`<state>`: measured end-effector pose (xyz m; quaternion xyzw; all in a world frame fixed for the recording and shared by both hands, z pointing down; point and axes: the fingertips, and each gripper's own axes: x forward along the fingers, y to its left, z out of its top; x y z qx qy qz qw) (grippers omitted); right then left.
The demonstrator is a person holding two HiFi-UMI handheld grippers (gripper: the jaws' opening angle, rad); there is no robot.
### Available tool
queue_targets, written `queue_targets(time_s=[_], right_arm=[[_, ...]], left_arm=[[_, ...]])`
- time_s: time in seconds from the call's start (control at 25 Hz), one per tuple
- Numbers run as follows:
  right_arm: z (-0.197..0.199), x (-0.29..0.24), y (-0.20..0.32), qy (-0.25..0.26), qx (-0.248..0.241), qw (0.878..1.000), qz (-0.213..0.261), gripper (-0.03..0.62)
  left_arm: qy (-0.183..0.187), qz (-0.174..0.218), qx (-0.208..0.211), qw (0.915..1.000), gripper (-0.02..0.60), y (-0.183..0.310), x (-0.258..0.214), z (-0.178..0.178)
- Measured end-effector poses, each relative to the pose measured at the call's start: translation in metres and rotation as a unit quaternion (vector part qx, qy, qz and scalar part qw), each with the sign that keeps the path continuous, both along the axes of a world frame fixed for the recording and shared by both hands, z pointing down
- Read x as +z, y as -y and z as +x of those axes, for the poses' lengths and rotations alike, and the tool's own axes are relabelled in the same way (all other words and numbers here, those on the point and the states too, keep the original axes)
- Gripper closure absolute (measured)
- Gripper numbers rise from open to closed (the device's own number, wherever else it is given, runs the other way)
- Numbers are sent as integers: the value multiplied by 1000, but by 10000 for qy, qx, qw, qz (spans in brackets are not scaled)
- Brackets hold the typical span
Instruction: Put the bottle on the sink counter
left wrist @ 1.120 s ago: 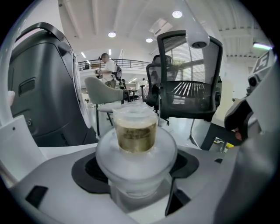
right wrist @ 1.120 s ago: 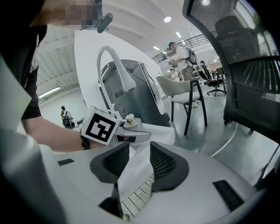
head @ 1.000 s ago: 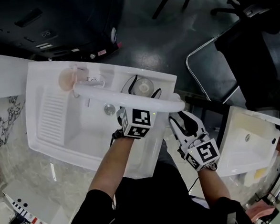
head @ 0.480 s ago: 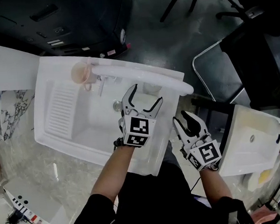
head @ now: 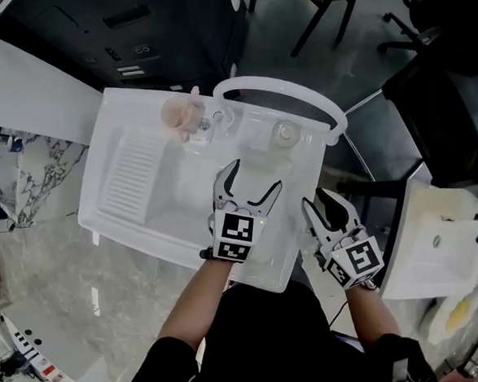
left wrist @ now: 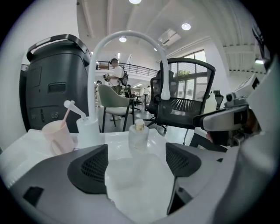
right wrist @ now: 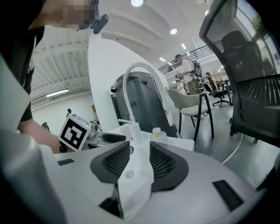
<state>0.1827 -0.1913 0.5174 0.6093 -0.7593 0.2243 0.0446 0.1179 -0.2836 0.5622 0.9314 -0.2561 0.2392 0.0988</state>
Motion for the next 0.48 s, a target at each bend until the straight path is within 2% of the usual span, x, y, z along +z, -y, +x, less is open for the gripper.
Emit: queue_targets(time_s=[0.32, 0.48], right_arm=[[-36, -26, -5, 112, -30, 9992, 371, 442], [-58, -38, -8, 74, -17, 9993, 358, 448]], left_arm=[[-174, 344, -310, 9988, 170, -5, -38, -63], [-279, 378, -433, 9980, 172, -9, -56, -101]])
